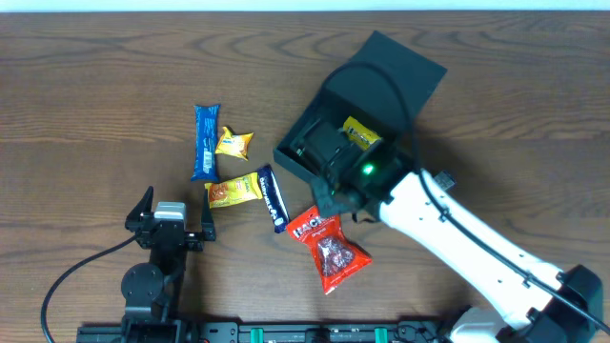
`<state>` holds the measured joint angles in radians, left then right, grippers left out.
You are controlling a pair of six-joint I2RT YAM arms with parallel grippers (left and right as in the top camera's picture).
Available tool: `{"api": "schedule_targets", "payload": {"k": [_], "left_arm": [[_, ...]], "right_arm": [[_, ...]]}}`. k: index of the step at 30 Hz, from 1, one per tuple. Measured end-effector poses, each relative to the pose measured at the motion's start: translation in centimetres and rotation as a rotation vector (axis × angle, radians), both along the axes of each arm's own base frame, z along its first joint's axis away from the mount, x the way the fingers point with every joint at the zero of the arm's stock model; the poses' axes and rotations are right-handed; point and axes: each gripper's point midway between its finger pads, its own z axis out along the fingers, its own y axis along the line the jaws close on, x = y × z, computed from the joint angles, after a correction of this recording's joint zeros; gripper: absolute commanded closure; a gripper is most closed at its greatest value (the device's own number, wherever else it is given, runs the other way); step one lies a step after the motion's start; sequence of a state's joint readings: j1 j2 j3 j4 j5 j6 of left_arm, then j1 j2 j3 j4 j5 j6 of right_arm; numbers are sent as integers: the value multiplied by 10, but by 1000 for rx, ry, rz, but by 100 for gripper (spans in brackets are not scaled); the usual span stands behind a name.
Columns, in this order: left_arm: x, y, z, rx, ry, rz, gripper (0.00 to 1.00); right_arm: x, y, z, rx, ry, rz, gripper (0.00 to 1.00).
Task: Pack container
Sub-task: 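Move the right gripper to the red HACKS bag and grasp it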
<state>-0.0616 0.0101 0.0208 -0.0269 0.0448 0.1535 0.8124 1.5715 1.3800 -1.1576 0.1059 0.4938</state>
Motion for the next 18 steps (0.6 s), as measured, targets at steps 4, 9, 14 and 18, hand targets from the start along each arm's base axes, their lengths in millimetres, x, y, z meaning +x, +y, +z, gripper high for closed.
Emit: {"api": "schedule_targets", "payload": {"k": [4,9,14,18], "left_arm": [[0,0,0,0,0,0,5],[0,0,0,0,0,0,5],[0,0,0,0,0,0,5],[0,0,0,0,0,0,5]], "right_arm": [[-9,2,-4,-26,4,72,98],[-30,-21,-45,-96,71,106,66],[-48,-11,-71,-30,136,199,55],[-62,-1,-76,-8,149,320,37]]}}
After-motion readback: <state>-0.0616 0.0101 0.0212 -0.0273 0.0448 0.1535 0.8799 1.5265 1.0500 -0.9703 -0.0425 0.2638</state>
